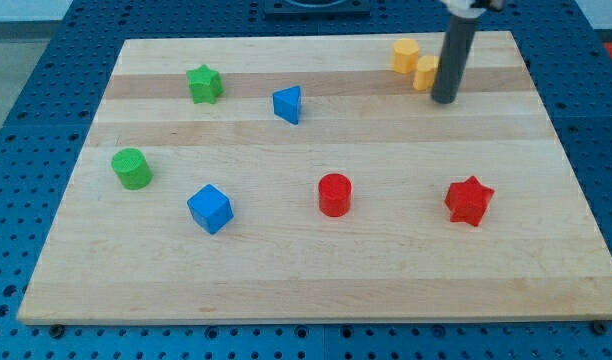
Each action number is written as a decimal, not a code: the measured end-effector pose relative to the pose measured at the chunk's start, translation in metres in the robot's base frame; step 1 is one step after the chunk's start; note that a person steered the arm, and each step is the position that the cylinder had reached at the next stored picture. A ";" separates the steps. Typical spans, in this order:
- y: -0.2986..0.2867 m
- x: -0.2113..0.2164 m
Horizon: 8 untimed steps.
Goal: Move the red star slightly up
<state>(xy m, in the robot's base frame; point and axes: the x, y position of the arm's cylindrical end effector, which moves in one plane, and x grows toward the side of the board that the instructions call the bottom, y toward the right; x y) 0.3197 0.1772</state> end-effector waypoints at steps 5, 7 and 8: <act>0.002 0.233; -0.015 0.191; -0.025 0.223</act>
<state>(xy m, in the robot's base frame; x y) 0.5425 0.1523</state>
